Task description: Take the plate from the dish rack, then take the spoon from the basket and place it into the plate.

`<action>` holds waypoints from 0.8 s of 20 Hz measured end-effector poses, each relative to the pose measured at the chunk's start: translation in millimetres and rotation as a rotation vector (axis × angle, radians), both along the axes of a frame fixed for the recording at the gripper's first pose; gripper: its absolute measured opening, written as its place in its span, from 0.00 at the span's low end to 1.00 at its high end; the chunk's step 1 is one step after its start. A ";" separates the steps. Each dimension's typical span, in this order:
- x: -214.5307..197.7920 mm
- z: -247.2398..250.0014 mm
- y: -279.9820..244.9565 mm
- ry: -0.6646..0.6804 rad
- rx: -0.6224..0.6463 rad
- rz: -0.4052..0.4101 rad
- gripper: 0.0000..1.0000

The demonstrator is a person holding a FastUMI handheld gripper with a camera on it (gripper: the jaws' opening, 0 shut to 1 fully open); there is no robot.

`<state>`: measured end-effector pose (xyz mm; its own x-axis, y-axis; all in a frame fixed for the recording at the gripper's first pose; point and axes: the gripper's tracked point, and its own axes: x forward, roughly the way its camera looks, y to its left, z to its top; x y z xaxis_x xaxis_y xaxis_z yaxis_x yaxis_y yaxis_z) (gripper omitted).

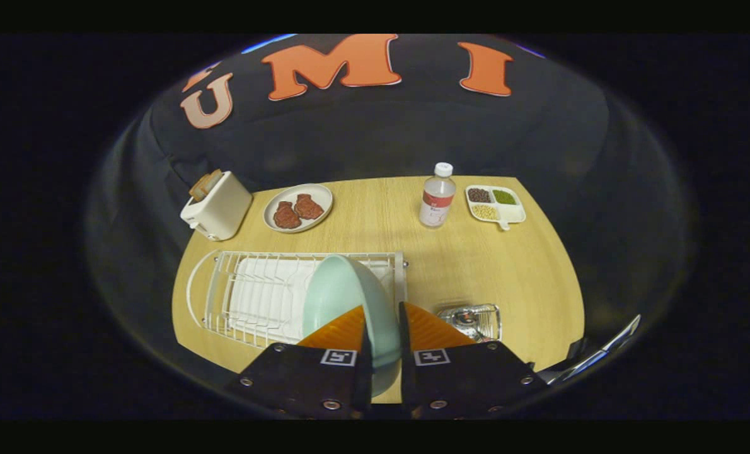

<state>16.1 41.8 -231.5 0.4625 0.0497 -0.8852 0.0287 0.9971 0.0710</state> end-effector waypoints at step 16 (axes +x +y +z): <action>-105.6 -33.6 -34.8 0.044 0.309 -0.120 0.19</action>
